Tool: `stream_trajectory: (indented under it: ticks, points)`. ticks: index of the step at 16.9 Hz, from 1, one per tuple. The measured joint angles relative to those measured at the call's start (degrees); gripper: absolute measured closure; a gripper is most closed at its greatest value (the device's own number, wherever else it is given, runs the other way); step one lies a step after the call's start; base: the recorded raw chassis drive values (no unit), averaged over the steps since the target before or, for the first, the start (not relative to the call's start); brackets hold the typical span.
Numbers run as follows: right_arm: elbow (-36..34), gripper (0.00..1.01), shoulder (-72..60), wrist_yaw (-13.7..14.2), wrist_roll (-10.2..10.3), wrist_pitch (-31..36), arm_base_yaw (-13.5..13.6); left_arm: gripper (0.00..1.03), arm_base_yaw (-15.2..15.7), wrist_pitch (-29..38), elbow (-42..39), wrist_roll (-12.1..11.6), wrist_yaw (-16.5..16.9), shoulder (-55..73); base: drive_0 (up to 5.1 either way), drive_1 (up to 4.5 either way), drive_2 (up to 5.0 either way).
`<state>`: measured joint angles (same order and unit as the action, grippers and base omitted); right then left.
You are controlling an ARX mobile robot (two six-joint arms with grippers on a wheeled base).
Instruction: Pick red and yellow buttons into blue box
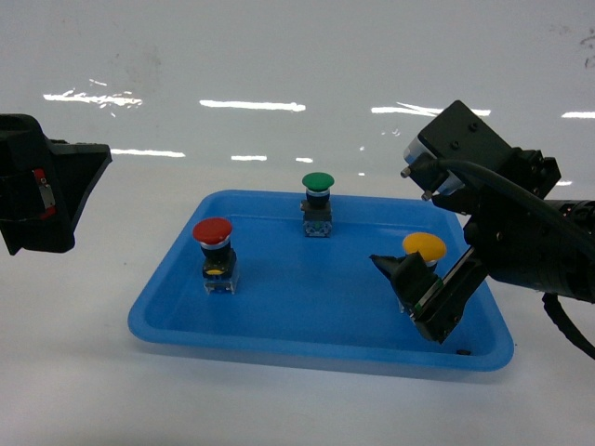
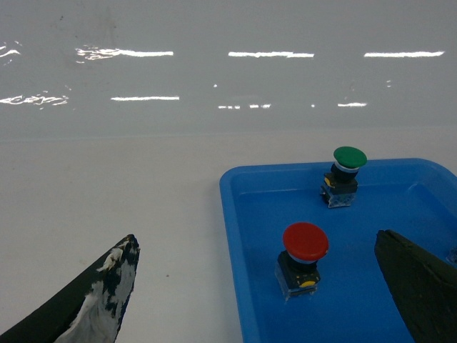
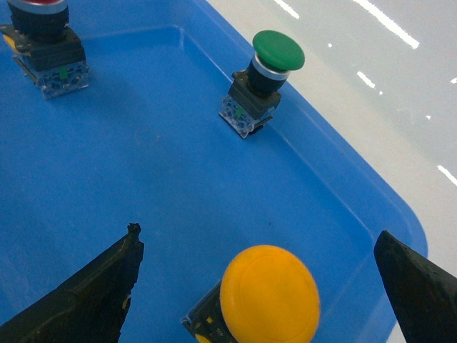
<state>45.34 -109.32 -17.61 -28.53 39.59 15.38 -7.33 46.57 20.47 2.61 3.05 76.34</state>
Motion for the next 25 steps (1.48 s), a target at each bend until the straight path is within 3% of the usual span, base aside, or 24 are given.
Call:
stream_trajectory:
  ticks: [12,25]
  points:
    - [3.17,0.03,-6.38,-0.35,0.17,0.96,-1.95,0.05,0.0,-0.02,0.0,-0.02,0.04,0.0,0.0,0.0,0.0]
    - [5.55,0.03,-9.14,-0.15,-0.61,-0.59,-0.72,0.05,0.0,0.0,0.0,-0.02,0.0,0.0,0.0,0.0,0.0]
